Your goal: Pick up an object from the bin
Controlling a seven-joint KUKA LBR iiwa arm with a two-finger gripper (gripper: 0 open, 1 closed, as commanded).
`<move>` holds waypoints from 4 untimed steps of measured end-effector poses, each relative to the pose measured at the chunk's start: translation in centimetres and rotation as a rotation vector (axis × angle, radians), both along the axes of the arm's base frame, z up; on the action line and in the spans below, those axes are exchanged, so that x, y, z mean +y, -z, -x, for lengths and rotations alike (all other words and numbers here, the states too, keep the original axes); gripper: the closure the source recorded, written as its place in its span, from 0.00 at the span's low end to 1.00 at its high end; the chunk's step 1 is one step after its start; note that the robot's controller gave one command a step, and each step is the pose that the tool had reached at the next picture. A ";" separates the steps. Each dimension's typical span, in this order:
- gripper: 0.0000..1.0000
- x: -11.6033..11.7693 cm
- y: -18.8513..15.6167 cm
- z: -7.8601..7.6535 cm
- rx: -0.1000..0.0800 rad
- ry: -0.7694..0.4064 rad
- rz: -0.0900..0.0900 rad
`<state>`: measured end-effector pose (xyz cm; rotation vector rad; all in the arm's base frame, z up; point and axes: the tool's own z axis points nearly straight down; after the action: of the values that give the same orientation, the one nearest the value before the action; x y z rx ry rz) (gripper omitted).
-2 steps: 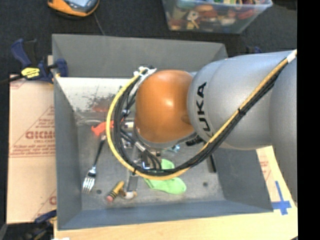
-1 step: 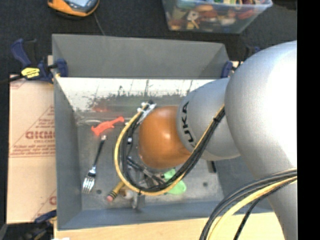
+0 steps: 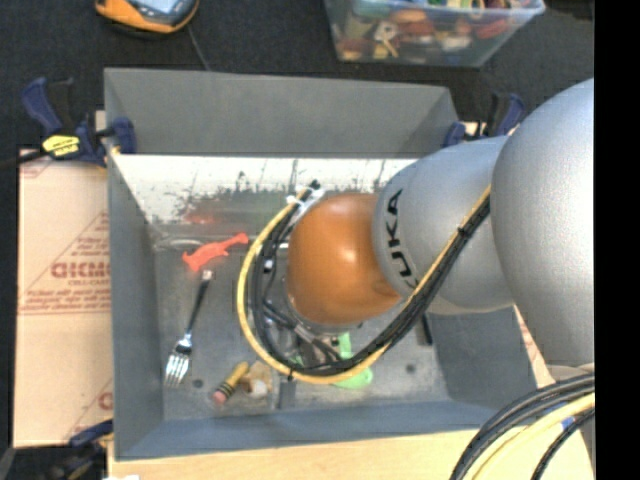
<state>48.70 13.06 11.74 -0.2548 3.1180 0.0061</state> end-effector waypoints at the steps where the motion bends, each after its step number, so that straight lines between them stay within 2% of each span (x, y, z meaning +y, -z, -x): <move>1: 0.00 -0.1 5.0 -0.6 0.000 -0.034 0.000; 2: 0.00 -0.4 4.7 -0.1 -0.006 0.065 -0.003; 3: 1.00 -0.2 4.8 -0.7 -0.006 -0.024 -0.001; 4: 1.00 -0.2 4.8 -0.8 -0.006 -0.028 0.000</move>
Offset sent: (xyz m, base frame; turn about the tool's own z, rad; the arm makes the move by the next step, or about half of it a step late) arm 0.0007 -0.0034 -0.0474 0.0656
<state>49.46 12.89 6.91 -0.2983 3.1086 0.0064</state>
